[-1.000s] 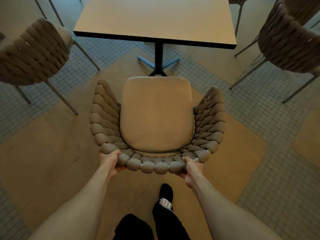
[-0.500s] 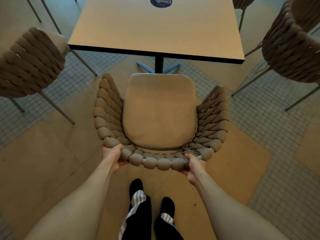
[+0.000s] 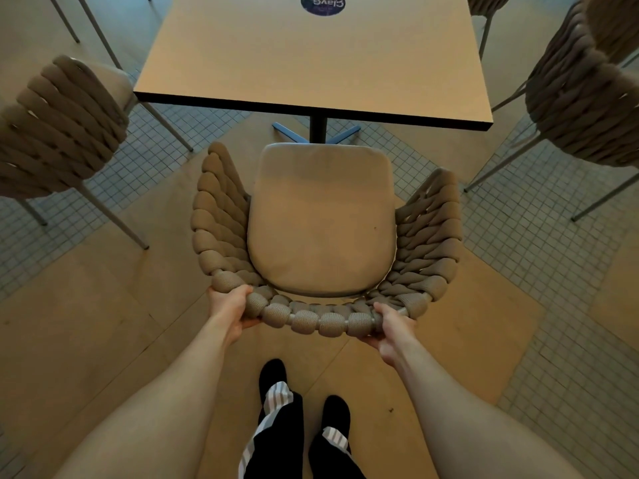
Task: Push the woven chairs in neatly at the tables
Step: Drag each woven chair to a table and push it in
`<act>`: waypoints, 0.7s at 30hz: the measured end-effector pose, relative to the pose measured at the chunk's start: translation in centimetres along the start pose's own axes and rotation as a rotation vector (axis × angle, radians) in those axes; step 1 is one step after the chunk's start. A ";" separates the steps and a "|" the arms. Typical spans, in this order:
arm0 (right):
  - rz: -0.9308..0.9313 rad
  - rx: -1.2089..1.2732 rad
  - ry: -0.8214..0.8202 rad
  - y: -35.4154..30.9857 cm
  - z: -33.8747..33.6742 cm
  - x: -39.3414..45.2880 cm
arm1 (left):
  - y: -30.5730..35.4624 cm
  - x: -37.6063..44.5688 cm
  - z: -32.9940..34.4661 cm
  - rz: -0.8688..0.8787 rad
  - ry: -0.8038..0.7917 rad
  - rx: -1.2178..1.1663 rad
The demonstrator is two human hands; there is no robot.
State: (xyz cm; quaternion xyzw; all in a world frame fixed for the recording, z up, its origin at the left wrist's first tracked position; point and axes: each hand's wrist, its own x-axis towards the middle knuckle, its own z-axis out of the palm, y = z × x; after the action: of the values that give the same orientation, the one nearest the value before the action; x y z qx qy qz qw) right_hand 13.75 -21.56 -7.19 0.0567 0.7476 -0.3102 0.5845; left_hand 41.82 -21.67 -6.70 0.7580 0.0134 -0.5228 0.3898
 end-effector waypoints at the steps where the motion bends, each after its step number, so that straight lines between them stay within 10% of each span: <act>1: 0.002 0.004 -0.016 0.0 -0.1 0.0 | 0.0 -0.1 -0.1 -0.005 -0.008 -0.010; 9: -0.197 -0.402 -0.015 0.3 -2.7 -1.5 | -0.7 -1.8 -1.5 0.051 -0.064 0.071; 21: -0.772 -1.608 0.071 -0.9 -4.3 -7.7 | -0.5 -6.6 -5.4 0.564 -0.044 0.897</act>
State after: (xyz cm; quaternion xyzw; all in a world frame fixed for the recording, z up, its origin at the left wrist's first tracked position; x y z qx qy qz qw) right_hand 12.10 -17.84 0.65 -0.6165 0.7240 0.1345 0.2788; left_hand 42.85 -15.51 -0.85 0.8133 -0.4241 -0.3678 0.1529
